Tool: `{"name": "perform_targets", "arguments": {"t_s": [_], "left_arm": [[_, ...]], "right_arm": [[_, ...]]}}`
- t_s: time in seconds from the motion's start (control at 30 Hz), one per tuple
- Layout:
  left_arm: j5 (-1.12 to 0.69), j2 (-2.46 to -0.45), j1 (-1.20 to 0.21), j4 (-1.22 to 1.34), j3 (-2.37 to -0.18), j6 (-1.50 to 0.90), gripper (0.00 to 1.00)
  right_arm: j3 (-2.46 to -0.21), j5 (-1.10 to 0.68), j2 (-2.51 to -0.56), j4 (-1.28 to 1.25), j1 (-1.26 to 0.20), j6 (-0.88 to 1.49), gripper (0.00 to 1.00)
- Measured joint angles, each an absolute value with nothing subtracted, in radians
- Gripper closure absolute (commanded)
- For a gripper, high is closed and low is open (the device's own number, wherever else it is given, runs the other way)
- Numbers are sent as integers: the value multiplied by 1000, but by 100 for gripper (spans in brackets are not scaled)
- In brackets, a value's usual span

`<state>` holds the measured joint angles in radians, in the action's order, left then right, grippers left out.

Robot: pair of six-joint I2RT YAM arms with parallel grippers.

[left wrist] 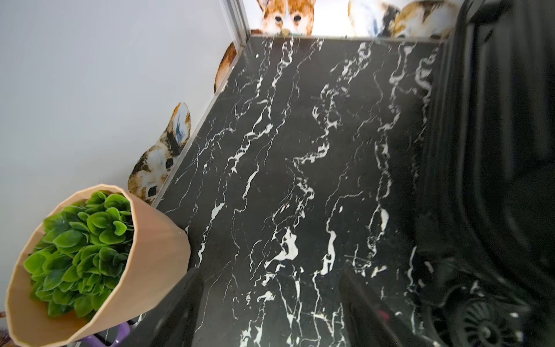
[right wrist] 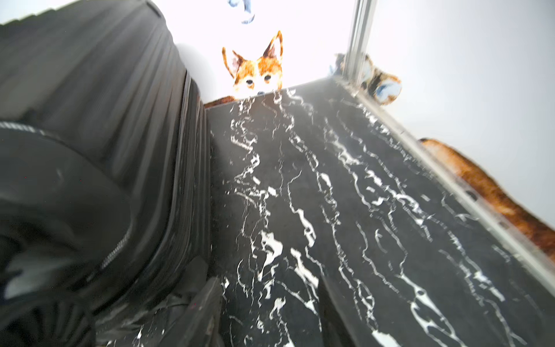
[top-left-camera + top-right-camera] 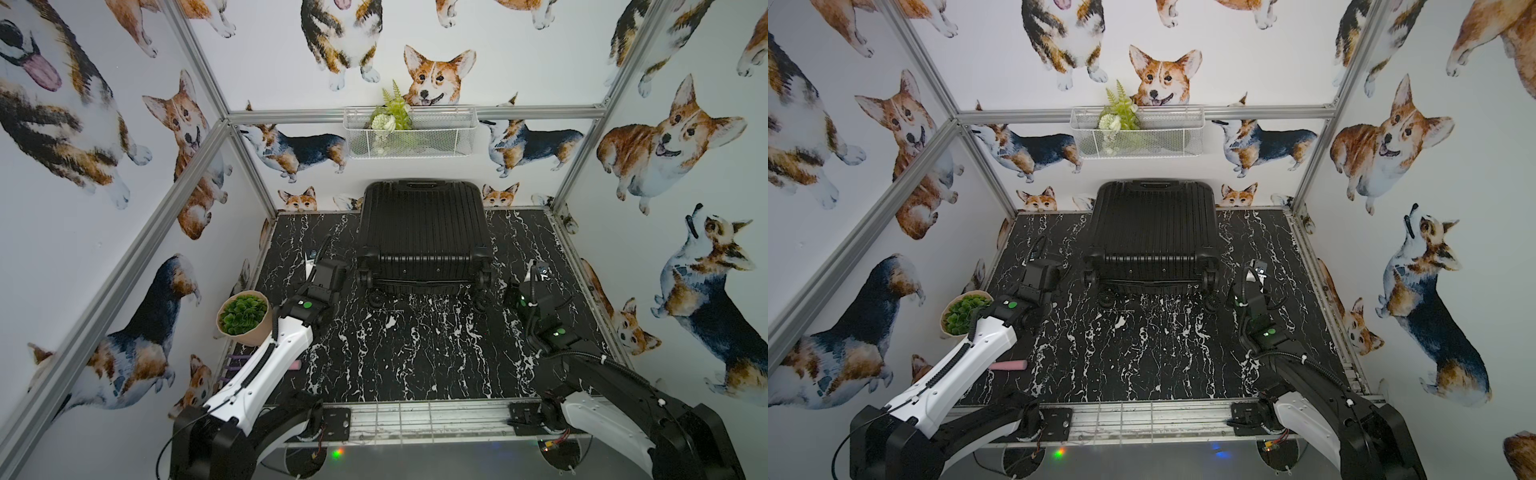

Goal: Close the suitcase zippers
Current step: Reset both arms

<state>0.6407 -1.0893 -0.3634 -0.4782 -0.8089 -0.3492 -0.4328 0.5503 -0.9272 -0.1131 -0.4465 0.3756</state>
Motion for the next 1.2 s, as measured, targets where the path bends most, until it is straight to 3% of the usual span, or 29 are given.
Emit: {"name": "perform_targets", "arguments": {"t_s": [0.5,0.53,0.57,0.8,1.2], "left_arm": [[376,-1208,-146,-200,-662,-147,22],[360,-1213,-141,-164,-646,-135,7],[347,-1217,-138,-129,-627,-121,5],[286,-1259,-135,154,-489,-60,4],[148,-1352,-93,607,-361,20,2]], "right_arm": [[-442,558,-1022,-102,-246,196,39],[-435,553,-1037,-108,-236,186,39],[-424,552,-1054,-118,-228,181,39],[-389,537,-1153,-198,-202,154,33],[-337,360,-1234,-491,-89,126,30]]}}
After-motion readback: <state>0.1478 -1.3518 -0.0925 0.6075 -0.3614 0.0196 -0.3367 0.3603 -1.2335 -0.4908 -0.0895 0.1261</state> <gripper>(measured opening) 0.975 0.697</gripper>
